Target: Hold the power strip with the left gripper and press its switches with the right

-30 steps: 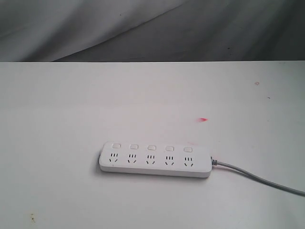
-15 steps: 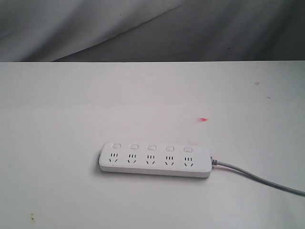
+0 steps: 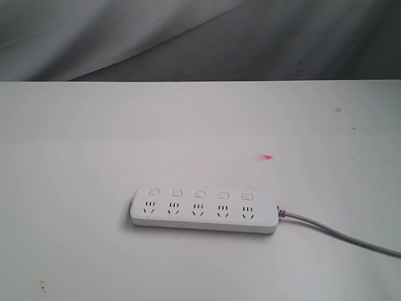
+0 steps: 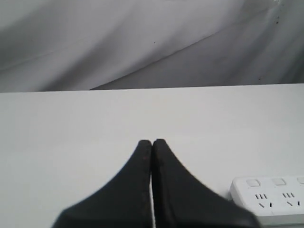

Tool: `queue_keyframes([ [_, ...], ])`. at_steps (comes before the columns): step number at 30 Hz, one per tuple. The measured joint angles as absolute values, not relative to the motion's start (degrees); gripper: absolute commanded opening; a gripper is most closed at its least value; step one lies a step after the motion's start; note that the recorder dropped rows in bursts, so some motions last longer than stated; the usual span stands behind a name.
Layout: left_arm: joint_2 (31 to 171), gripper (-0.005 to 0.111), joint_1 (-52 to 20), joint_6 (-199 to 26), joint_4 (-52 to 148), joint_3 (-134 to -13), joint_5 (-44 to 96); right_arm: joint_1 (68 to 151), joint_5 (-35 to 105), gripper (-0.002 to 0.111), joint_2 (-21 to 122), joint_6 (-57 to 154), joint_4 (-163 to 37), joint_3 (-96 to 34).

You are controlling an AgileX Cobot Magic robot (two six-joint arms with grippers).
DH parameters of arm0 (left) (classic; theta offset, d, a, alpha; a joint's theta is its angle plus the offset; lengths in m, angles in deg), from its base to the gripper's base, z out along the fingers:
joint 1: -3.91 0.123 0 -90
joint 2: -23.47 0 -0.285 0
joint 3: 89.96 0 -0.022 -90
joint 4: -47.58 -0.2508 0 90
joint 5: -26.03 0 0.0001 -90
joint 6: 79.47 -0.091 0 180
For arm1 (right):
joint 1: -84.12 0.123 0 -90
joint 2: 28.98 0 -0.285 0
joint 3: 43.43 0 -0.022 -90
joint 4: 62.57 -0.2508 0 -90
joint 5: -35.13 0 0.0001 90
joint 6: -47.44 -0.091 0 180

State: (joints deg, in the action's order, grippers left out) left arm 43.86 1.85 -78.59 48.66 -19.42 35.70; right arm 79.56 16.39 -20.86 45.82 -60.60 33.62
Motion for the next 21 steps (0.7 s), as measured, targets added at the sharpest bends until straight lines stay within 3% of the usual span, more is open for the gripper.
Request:
queue_keyframes([
  [8,32.3,0.000,1.9,-78.6,48.4,-13.9,35.6,79.6,16.4,0.000,-20.9,45.8,-60.6,33.6],
  [21,31.5,0.000,1.9,-79.5,48.4,-13.0,43.3,79.6,16.4,0.000,-20.9,45.8,-60.6,33.6],
])
